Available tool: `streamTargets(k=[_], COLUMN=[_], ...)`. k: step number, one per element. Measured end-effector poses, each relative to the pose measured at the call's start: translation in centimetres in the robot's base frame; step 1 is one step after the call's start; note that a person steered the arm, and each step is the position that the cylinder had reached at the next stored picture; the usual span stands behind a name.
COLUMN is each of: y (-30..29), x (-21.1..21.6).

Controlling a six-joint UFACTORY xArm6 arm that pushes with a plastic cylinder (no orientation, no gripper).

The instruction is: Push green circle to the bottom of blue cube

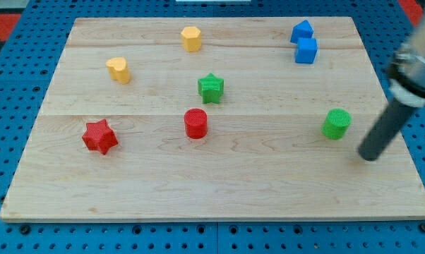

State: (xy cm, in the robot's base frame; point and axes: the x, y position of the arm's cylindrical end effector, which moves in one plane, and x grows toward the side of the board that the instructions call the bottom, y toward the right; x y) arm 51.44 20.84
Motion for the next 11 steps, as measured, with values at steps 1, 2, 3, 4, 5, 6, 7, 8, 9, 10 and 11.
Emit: streamTargets(k=[1,2,3,4,5,6,7,8,9,10,11], y=[-1.6,-0.9,-2.6,-4.9,-3.1,-9.7,-10.5,-10.5,-8.7,-8.1,-9.2], x=[-3.1,-5.0,-9.5,-13.9,-9.3,-10.5,-15.2,-18.5,-17.5,-15.7,-12.9])
